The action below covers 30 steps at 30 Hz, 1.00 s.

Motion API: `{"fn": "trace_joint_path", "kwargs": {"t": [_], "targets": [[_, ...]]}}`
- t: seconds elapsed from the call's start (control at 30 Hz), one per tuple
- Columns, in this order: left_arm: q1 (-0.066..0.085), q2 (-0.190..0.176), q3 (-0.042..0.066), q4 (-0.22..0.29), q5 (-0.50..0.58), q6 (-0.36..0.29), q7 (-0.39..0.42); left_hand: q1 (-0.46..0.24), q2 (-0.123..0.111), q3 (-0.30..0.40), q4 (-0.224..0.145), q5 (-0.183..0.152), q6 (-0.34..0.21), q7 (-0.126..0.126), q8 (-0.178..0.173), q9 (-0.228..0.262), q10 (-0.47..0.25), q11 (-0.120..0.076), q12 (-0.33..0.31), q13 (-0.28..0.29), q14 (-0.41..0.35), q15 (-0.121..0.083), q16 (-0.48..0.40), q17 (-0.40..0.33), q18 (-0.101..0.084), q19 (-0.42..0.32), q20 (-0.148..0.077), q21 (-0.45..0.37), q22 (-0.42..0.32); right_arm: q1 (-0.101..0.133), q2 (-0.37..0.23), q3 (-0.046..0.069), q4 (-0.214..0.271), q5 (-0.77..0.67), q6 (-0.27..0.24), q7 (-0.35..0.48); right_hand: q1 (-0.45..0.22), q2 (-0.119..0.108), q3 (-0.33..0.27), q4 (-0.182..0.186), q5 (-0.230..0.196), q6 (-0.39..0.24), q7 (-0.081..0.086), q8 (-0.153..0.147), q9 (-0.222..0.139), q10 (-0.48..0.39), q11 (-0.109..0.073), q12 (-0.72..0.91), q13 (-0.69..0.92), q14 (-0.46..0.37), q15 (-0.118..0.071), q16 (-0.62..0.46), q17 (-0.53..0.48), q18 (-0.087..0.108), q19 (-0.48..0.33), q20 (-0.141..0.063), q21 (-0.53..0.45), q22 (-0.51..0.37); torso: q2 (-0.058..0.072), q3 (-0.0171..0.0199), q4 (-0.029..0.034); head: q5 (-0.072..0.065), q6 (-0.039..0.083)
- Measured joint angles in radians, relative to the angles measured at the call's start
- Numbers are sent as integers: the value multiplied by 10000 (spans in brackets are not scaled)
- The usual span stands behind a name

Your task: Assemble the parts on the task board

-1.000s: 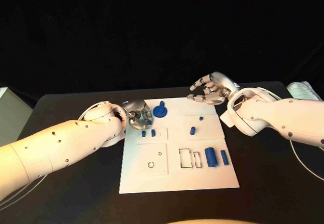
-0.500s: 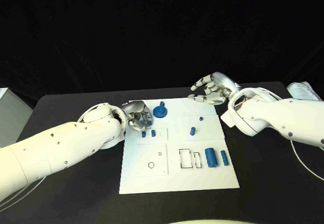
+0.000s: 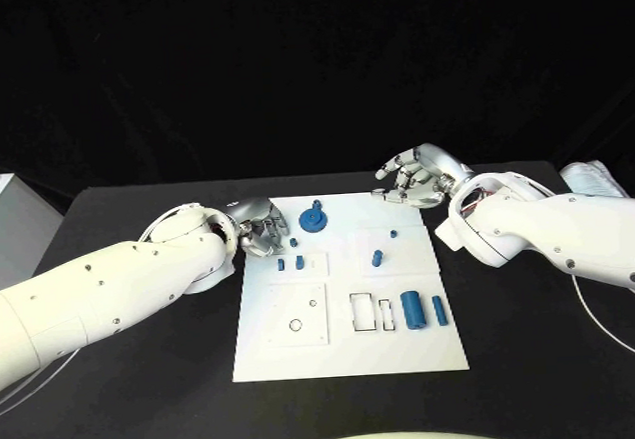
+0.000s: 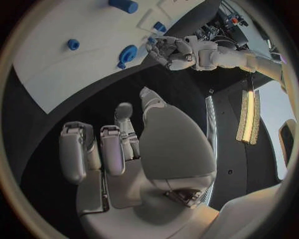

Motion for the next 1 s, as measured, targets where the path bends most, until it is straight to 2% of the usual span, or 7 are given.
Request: {"fn": "trace_joint_path", "kwargs": {"t": [0.23,0.27,0.37,0.47,0.6,0.87,1.0], "targets": [[-3,-289,194,117,79,-126,-15,-39,-39,-126,15,0,-192,19,-142,-64,-207,92,-239,3,-344,85,-154,-562,-1,-378,49,-312,-381,0,-141,-1,-145,-512,533,-30,997,-480,1425,-29,-381,236,-1,-3,-106,-387,-57,-3712,-3382,0,0,-177,0,147,1,0,-82,-1,-5,-5,0,-23,42],[-3,-365,245,144,158,-163,-14,-39,-39,-154,43,0,-204,38,-142,-64,-361,137,-240,20,-715,125,-318,-1178,0,-758,64,-591,-745,0,-182,-3,-165,-677,673,-39,1145,-628,1822,-51,-462,335,-34,-22,-129,-312,-84,-4224,-3916,0,0,-177,0,147,1,0,-82,-1,-5,-6,0,-35,51],[-3,-591,393,230,637,-269,44,77,76,-132,21,0,196,159,59,-14,-418,162,32,219,-999,175,-468,-1576,1,-1039,139,-849,-1076,1,-291,-23,-187,-1186,1016,-78,1330,-813,2492,-122,-496,634,-23,-22,-157,12,-62,-4919,-4705,0,0,-177,0,147,1,0,-82,-1,-10,-10,0,-93,78],[8,-927,526,354,1704,-377,260,125,124,-73,-120,0,644,160,320,66,-478,214,434,441,-1435,204,-706,-2265,0,-1200,162,-999,-1209,-4,-377,-56,-202,-1932,1357,-147,1308,-1079,3079,-287,-594,780,-75,-80,-175,232,-142,-5490,-5392,0,0,-177,0,146,1,0,-123,-2,-12,-12,-2,-181,115],[14,-1404,612,565,3725,-411,880,174,173,-98,-184,0,676,163,411,68,-835,254,779,629,-2634,229,-1617,-4153,-1,-1477,179,-1339,-1388,-99,-410,-76,-206,-3102,1712,-282,1139,-1259,3404,-451,-754,903,-227,-80,-175,425,-231,-5983,-5976,11,-298,-215,0,148,3,-253,-155,-2,-12,-7,-22,-278,149],[11,-2137,660,1320,7828,18,2608,55,238,-490,-121,0,572,251,606,55,-1309,340,838,623,-3426,388,-2935,-4857,-1,-1878,301,-2314,-1963,-413,-322,-102,-203,-5238,2162,-697,774,-1299,3433,-621,-877,903,-261,-154,-175,481,-244,-6549,-6613,15,-301,-295,8,147,-17,-304,-416,-3,-7,4,-32,-406,181],[-6,-2399,665,1635,9159,366,3253,55,238,-594,-122,0,526,232,632,42,-1347,376,838,574,-3519,374,-3213,-4959,-2,-1913,337,-2556,-2131,-536,-202,-109,-236,-5913,2273,-914,704,-1241,3390,-773,-900,1011,-183,-158,-174,475,-99,-6731,-6873,-1,-31,-354,8,149,-2,-188,-531,3,-12,-1,-12,-446,159]]}}
